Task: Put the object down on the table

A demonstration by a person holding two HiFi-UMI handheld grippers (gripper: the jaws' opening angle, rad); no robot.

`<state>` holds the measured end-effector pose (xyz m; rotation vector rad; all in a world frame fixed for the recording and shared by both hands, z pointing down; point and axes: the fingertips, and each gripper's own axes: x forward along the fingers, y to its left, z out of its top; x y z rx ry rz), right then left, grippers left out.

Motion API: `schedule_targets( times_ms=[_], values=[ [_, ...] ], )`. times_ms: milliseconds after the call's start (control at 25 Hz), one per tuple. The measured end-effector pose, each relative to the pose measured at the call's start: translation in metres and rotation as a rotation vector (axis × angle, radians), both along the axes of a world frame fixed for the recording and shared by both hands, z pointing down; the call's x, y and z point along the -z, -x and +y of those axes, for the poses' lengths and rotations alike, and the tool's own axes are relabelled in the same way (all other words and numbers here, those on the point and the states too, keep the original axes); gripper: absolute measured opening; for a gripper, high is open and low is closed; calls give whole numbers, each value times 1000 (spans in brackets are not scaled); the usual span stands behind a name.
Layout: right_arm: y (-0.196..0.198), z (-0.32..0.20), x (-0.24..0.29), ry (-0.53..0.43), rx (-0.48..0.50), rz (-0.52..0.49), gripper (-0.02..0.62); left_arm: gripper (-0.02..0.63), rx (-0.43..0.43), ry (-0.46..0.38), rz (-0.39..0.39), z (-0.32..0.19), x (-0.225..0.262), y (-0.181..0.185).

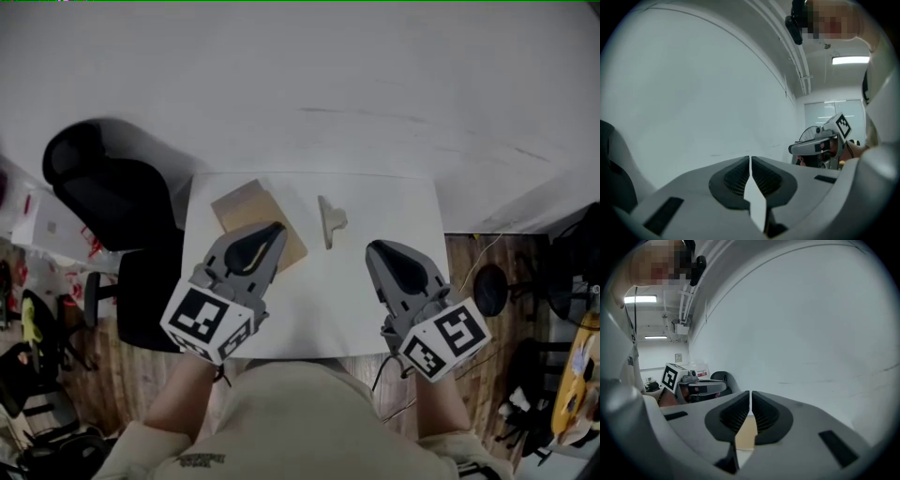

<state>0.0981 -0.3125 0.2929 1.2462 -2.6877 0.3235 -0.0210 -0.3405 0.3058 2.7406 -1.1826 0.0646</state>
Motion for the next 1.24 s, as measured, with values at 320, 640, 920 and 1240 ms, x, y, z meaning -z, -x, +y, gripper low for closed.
schedule_targets(
  times_ms=[320,640,920,1240],
  values=[
    [-2,37,29,-103,6,-9,23,32,-10,-84,-56,30,25,3],
    [1,44,10,-84,-1,33,23,32,5,-19,-111,54,0,10],
    [5,44,-22,-6,3,85,23,32,27,36,-123,61,-27,24],
    [10,41,-32,15,10,114,23,32,61,65,-119,61,-29,41]
  ],
)
